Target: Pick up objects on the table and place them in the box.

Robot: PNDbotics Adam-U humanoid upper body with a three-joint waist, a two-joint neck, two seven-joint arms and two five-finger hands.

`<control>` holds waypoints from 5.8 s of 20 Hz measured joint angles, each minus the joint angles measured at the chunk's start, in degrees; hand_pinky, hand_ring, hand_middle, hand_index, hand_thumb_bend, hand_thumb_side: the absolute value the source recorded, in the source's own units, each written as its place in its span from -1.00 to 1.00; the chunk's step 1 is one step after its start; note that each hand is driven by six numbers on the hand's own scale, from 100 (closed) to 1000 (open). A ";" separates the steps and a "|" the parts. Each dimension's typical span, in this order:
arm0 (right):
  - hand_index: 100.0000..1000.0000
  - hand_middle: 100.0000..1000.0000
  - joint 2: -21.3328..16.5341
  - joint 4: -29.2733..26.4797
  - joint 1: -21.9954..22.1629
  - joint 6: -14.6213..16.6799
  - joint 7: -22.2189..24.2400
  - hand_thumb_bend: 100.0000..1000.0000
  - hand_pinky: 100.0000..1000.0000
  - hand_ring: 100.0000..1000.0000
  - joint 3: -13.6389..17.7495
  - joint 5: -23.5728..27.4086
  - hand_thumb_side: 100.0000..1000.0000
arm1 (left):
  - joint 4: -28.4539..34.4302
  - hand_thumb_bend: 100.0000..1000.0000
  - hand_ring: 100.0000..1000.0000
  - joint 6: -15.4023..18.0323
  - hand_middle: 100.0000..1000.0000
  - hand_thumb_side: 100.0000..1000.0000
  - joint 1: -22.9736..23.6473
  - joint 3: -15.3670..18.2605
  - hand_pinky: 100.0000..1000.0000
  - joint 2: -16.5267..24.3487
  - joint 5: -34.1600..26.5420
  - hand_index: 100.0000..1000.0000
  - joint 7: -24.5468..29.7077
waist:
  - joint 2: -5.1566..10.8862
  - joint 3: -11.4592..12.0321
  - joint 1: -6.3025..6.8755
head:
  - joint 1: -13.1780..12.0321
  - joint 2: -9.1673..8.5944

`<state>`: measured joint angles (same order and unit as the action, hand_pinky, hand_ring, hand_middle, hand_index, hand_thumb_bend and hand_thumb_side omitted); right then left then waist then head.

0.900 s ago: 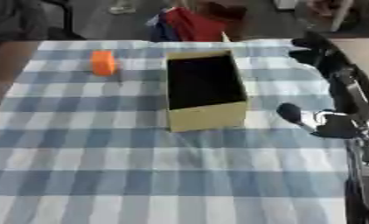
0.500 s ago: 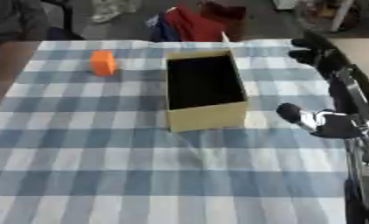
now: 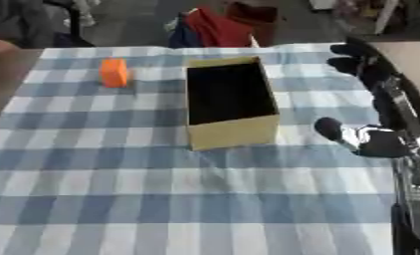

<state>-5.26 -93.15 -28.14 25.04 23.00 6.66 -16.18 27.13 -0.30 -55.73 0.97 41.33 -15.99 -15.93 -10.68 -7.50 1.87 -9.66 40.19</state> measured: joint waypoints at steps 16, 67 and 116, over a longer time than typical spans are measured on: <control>1.00 0.68 -0.09 -0.04 -1.09 0.04 1.14 0.36 0.71 0.63 -0.68 1.52 0.11 | 17.39 -0.74 0.62 5.36 0.64 -0.71 -2.68 -3.85 0.62 -4.24 63.73 0.74 22.61 | -2.47 -2.35 0.73 | -1.14 -0.95; 1.00 0.67 -1.04 -1.14 -2.12 -0.78 1.57 0.34 0.72 0.64 0.04 3.71 0.12 | 18.19 -0.54 0.08 7.12 0.05 -1.00 0.70 -3.08 0.31 -6.19 76.21 0.54 28.30 | -6.31 -3.75 1.67 | -1.32 -2.72; 1.00 0.66 0.24 -0.58 -1.64 0.20 2.70 0.37 0.72 0.65 -0.72 2.66 0.10 | 51.89 -0.36 0.21 17.95 0.23 -0.77 1.84 -24.06 0.37 -12.77 61.57 0.72 40.01 | -3.25 -3.37 0.58 | -0.74 -2.52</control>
<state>-5.03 -93.73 -29.78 25.24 25.70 5.94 -13.52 79.02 17.65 -53.89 -23.09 28.56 45.57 24.08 -13.93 -10.87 2.45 -10.40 37.67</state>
